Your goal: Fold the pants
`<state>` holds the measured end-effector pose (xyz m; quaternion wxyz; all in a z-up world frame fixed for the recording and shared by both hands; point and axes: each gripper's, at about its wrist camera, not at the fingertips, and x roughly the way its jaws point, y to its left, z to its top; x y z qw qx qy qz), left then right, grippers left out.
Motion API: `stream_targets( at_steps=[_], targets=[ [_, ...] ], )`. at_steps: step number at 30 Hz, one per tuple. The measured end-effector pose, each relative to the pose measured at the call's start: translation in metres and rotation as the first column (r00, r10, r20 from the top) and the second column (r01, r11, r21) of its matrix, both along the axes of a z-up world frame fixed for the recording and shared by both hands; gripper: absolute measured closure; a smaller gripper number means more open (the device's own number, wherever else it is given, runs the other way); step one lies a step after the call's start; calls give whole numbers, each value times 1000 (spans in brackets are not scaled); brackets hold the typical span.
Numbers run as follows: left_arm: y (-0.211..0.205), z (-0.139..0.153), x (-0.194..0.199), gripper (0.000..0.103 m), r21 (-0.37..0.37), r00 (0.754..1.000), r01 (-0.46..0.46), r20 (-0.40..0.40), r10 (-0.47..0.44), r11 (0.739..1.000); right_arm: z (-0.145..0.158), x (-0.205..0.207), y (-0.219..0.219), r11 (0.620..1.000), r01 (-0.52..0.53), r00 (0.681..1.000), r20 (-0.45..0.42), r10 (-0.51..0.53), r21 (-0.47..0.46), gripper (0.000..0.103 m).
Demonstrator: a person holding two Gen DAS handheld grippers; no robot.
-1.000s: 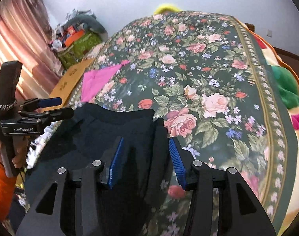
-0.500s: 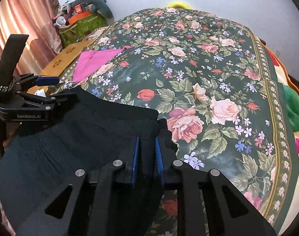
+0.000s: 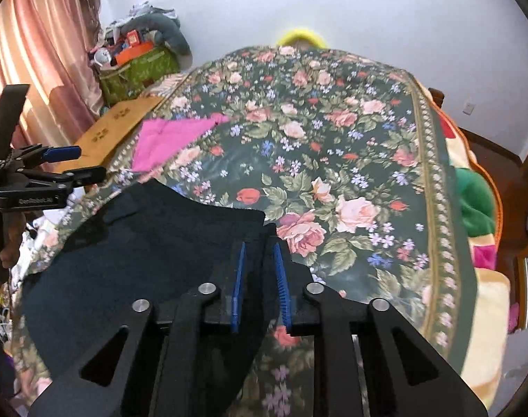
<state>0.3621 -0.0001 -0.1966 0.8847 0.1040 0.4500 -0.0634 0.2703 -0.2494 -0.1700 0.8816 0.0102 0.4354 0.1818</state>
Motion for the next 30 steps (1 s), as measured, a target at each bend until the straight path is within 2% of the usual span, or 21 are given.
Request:
stream_targets(
  at_steps=[1,3,4,6,8,11,15,20,25,28,30],
  targets=[
    [1,6,-6,18,-21,1000,6,3,-6,1000,3,-4,-1,1000,0,1000,3,0,10,71],
    [2,12,-13,15,-56,1000,15,-12,-16,998,7,-12,-3,1000,1,1000,7,-2,25,52],
    [2,13,-15,14,-74,999,21,-28,-23,997,8,-16,-2,1000,2,1000,9,-2,23,48],
    [1,10,-19,5,-101,997,29,-63,-35,994,6,-25,1,1000,5,1000,10,-5,11,33],
    [0,2,-22,5,-131,994,27,-99,-40,991,1,-31,2,1000,10,1000,5,-10,9,27],
    [-3,-18,-23,5,-158,982,18,-181,-46,987,-14,-36,6,1000,3,999,-50,-2,16,26],
    [-6,-57,-18,5,-195,945,-12,-322,-53,981,-35,-35,6,999,4,990,-143,4,51,26],
    [-2,-77,-11,5,-288,909,-58,-412,-69,956,-56,-23,-3,984,8,959,-279,42,175,25],
    [-8,-84,-2,5,-353,881,-50,-456,-125,934,-72,-10,-1,960,3,932,-350,99,279,25],
    [-19,-85,2,5,-371,872,-19,-461,-167,928,-74,-5,6,959,-19,931,-344,120,284,26],
    [-27,-86,2,13,-389,863,9,-462,-204,921,-74,-3,11,958,-35,931,-339,135,285,34]
  ],
)
